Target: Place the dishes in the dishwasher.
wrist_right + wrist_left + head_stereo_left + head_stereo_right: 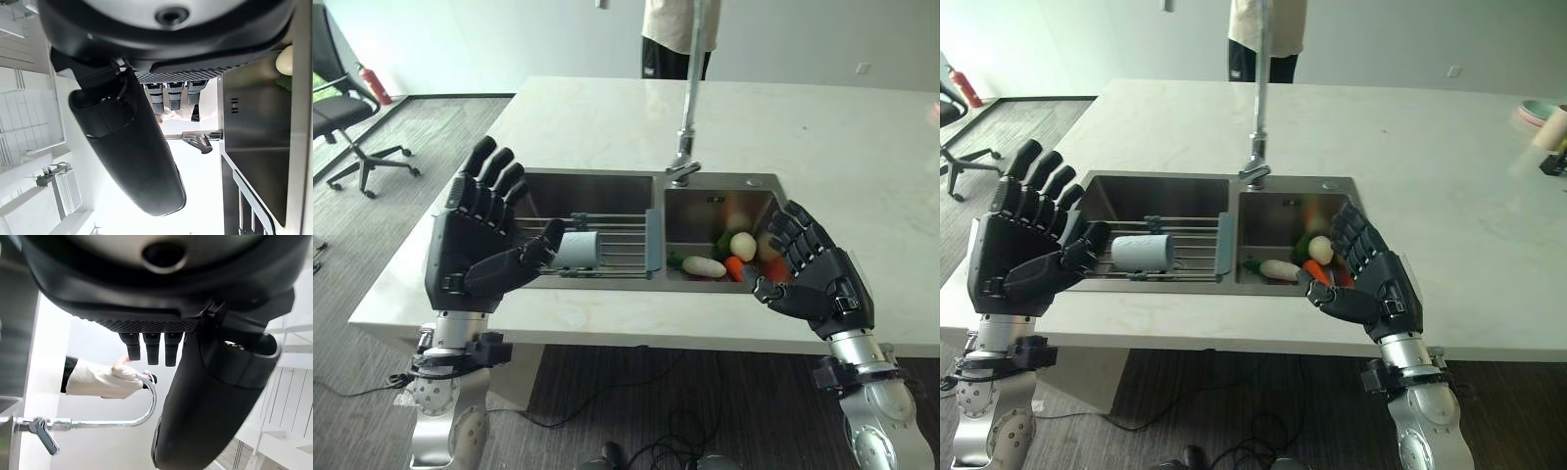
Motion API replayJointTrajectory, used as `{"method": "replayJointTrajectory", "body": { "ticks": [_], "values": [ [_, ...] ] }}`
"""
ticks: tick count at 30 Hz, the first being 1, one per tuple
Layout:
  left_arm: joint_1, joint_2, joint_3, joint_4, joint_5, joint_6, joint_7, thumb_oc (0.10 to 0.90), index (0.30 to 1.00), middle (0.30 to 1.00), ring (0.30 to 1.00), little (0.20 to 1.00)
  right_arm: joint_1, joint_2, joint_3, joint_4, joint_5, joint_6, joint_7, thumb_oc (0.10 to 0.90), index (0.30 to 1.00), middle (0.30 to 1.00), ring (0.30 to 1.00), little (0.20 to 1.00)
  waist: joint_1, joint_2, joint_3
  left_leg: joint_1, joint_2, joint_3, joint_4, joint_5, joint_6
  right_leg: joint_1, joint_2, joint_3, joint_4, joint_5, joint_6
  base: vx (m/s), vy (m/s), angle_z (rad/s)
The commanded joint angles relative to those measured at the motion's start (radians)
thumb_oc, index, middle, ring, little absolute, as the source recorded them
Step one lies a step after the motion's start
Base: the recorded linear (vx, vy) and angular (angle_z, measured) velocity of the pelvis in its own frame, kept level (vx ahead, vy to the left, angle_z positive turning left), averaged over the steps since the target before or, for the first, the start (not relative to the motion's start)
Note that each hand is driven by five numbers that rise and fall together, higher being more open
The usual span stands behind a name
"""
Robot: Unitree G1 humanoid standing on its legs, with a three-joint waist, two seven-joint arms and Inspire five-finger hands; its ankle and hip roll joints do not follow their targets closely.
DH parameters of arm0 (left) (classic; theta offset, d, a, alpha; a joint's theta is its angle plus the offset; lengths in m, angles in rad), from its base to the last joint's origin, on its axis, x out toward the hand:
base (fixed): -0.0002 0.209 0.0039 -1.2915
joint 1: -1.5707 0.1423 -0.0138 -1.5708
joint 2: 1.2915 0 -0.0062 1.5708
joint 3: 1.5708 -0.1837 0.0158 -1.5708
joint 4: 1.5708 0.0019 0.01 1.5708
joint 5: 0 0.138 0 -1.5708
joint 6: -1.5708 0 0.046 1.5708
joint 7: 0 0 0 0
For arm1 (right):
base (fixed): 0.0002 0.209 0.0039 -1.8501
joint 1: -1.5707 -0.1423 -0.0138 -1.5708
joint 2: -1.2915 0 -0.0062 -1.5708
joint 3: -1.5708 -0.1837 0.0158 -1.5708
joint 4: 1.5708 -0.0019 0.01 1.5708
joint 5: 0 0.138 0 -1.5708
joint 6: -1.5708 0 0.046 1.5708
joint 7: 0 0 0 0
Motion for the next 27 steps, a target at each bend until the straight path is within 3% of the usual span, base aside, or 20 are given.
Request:
{"method": "replayJointTrajectory", "body": {
  "ticks": [1,2,3,4,6,8,13,16,17,19,20,22,24,27],
  "values": [
    [-0.059,-0.009,0.003,-0.103,-0.071,-0.066,0.004,0.8,0.9,0.9,0.9,0.9,-0.085,-0.028,-0.039,-0.044,-0.023,-0.1,-0.004,0.8,0.9,0.9,0.9,0.9,0.007,-0.011,-0.038,0.087,-0.036,0.004,0.133,-0.123,-0.035,0.041,0.011,-0.011,-0.168,0.137,0.024,0.11,-0.15,-0.04],
    [-0.049,-0.019,0.003,-0.11,-0.077,-0.064,-0.008,0.8,0.9,0.9,0.9,0.9,-0.071,-0.042,-0.053,-0.048,-0.029,-0.108,0.002,0.8,0.9,0.9,0.9,0.9,0.018,-0.028,-0.021,0.087,-0.051,0.001,0.133,-0.048,-0.054,0.051,-0.007,-0.007,-0.168,0.133,0.015,0.08,-0.12,-0.03],
    [-0.039,-0.026,0.0,-0.112,-0.069,-0.069,-0.017,0.8,0.9,0.9,0.9,0.9,-0.069,-0.05,-0.062,-0.044,-0.035,-0.112,0.007,0.8,0.9,0.9,0.9,0.9,0.025,-0.038,-0.003,0.07,-0.044,-0.013,0.133,-0.01,-0.064,0.064,-0.017,-0.005,-0.168,0.13,0.01,0.06,-0.075,0.04],
    [-0.035,-0.028,-0.001,-0.11,-0.066,-0.069,-0.024,0.8,0.9,0.9,0.9,0.9,-0.075,-0.054,-0.066,-0.041,-0.035,-0.109,0.004,0.8,0.9,0.9,0.9,0.9,0.024,-0.036,0.005,0.056,-0.023,-0.012,0.133,-0.019,-0.065,0.07,-0.016,-0.005,-0.168,0.127,0.011,0.04,0.113,-0.01],
    [-0.012,-0.024,0.013,-0.108,-0.091,-0.094,-0.07,0.8,0.9,0.9,0.9,0.9,-0.096,-0.049,-0.075,-0.029,-0.038,-0.097,0.013,0.8,0.9,0.9,0.9,0.9,0.014,0.005,0.0,-0.009,0.088,-0.032,0.133,-0.126,-0.069,0.07,-0.001,-0.004,-0.168,0.116,0.031,0.09,0.336,-0.07],
    [0.0,-0.024,0.022,-0.109,-0.114,-0.104,-0.094,0.8,0.9,0.9,0.9,0.9,-0.077,-0.048,-0.078,-0.037,-0.054,-0.106,0.033,0.8,0.9,0.9,0.9,0.9,0.009,0.021,-0.015,-0.06,0.131,-0.101,0.133,-0.099,-0.099,0.069,-0.004,0.007,-0.168,0.105,0.033,0.13,0.384,0.13],
    [-0.02,-0.027,0.011,-0.082,-0.161,-0.109,-0.173,0.8,0.9,0.9,0.9,0.9,-0.085,-0.071,-0.09,-0.044,-0.05,-0.105,0.008,0.8,0.9,0.9,0.9,0.9,-0.002,0.03,-0.033,-0.074,0.163,-0.103,0.133,-0.085,-0.126,0.074,-0.056,-0.028,-0.168,0.105,0.052,0.09,0.386,0.01],
    [-0.07,-0.006,-0.003,-0.074,-0.143,-0.059,-0.16,0.8,0.9,0.9,0.9,0.9,-0.086,-0.055,-0.089,-0.062,-0.001,-0.093,-0.02,0.8,0.9,0.9,0.9,0.9,-0.008,0.028,-0.043,-0.044,0.107,-0.087,0.133,-0.125,-0.103,0.082,-0.132,-0.039,-0.168,0.144,0.101,0.14,0.661,0.13],
    [-0.101,0.002,0.003,-0.063,-0.141,-0.015,-0.184,0.8,0.9,0.9,0.9,0.9,-0.072,-0.022,-0.098,-0.07,0.026,-0.092,-0.007,0.8,0.9,0.9,0.9,0.9,-0.011,0.018,-0.044,-0.029,0.057,-0.084,0.133,-0.152,-0.074,0.096,-0.183,-0.037,-0.168,0.19,0.109,0.15,0.544,0.17],
    [-0.114,0.007,0.003,-0.06,-0.133,-0.001,-0.183,0.8,0.9,0.9,0.9,0.9,-0.072,-0.008,-0.092,-0.066,0.007,-0.091,-0.003,0.8,0.9,0.9,0.9,0.9,-0.01,0.013,-0.043,-0.025,0.03,-0.096,0.133,-0.162,-0.058,0.106,-0.193,-0.032,-0.168,0.218,0.108,0.17,0.512,0.13],
    [-0.139,0.017,-0.003,-0.055,-0.116,0.039,-0.188,0.8,0.9,0.9,0.9,0.9,-0.068,0.01,-0.078,-0.06,-0.009,-0.087,0.011,0.8,0.9,0.9,0.9,0.9,-0.018,0.011,-0.042,-0.015,-0.016,-0.13,0.133,-0.179,-0.022,0.127,-0.181,-0.022,-0.168,0.308,0.102,0.2,0.491,0.19],
    [-0.146,0.018,-0.007,-0.051,-0.092,0.043,-0.203,0.8,0.9,0.9,0.9,0.9,-0.068,0.019,-0.073,-0.056,-0.02,-0.089,0.032,0.8,0.9,0.9,0.9,0.9,-0.026,0.016,-0.036,-0.008,-0.022,-0.139,0.133,-0.182,-0.01,0.131,-0.167,-0.02,-0.168,0.347,0.099,0.14,0.314,0.29],
    [-0.152,0.038,-0.003,-0.055,-0.077,0.036,-0.199,0.8,0.9,0.9,0.9,0.9,-0.079,0.017,-0.072,-0.045,-0.024,-0.085,0.051,0.8,0.9,0.9,0.9,0.9,-0.032,0.012,-0.03,-0.002,-0.021,-0.128,0.133,-0.187,-0.008,0.107,-0.152,-0.016,-0.168,0.34,0.1,0.06,0.082,-0.03],
    [-0.182,0.074,0.008,-0.039,-0.198,0.066,-0.236,0.8,0.9,0.9,0.9,0.9,-0.094,0.005,-0.073,-0.017,-0.021,-0.098,0.068,0.8,0.9,0.9,0.9,0.9,-0.034,0.001,-0.032,-0.006,-0.023,-0.12,0.133,-0.191,-0.009,0.059,-0.116,0.016,-0.168,0.254,0.096,0.03,-0.047,-0.24]
  ]
}}
